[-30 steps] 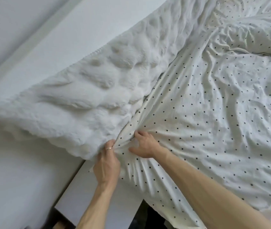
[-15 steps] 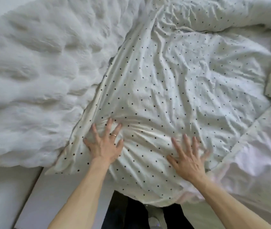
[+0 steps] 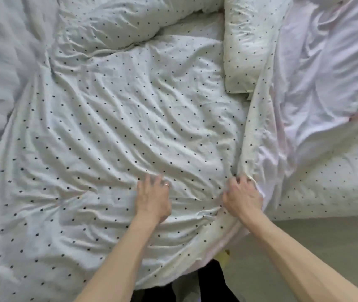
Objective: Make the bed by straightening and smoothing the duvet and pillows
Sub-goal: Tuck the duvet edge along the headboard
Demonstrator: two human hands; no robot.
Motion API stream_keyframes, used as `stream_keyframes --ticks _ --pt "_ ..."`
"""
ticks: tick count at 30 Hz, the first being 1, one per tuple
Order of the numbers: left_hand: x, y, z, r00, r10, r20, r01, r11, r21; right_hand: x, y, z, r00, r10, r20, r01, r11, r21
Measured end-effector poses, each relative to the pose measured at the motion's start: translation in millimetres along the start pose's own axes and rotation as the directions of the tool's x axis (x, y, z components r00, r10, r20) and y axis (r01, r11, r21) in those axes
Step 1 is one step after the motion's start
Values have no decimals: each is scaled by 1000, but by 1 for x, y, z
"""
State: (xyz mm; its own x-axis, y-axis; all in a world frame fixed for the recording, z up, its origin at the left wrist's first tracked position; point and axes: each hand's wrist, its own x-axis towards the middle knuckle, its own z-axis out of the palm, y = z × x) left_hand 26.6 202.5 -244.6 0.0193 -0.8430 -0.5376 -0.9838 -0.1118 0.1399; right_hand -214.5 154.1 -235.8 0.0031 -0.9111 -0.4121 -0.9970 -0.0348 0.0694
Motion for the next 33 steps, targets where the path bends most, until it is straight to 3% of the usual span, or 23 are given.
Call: stream_keyframes --ticks 3,4,6,8,11,13,14,17,19,22,25,26,28,30,32,33 --pt "29 91 3 994 108 -18 -109 965 -237 39 54 -16 973 52 -226 -47 999 27" --pt "39 120 3 991 129 -32 -132 947 -293 51 74 -23 972 96 -216 -74 992 106" --pt "53 169 4 986 162 -33 -163 921 -355 70 108 -37 980 190 -55 -162 929 332" --pt "61 201 3 979 202 0 -189 917 -350 77 125 -43 980 192 51 -194 868 457" --pt "65 240 -1 964 255 77 -229 940 -253 63 158 -42 969 236 -79 -144 791 595" --pt "63 252 1 950 286 130 -261 948 -181 37 188 -29 918 396 10 -278 626 729" --pt "61 262 5 935 318 156 -300 945 -129 17 212 -17 852 512 113 -385 466 797" --pt "62 267 18 909 376 180 -396 914 91 -46 256 52 552 726 409 -609 16 793" --pt "64 272 30 875 422 239 -473 852 225 -86 263 99 397 715 575 -690 -181 701" --pt "63 268 43 853 428 300 -514 788 338 -111 237 136 342 635 693 -703 -317 637" --pt "56 263 48 847 443 292 -528 765 370 -101 204 142 409 701 584 -688 -183 702" --pt "55 258 48 844 463 272 -536 753 382 -95 193 140 473 733 489 -654 -79 752" --pt "55 247 48 833 527 169 -546 733 406 -80 170 132 676 720 157 -506 298 810" --pt "57 233 46 827 562 35 -532 760 373 -60 150 115 832 533 -153 -262 621 739" --pt "65 218 42 855 517 -33 -484 821 304 -34 135 98 877 249 -411 45 809 586" --pt "68 209 39 878 477 -28 -450 845 290 -24 133 97 883 115 -455 130 872 472"
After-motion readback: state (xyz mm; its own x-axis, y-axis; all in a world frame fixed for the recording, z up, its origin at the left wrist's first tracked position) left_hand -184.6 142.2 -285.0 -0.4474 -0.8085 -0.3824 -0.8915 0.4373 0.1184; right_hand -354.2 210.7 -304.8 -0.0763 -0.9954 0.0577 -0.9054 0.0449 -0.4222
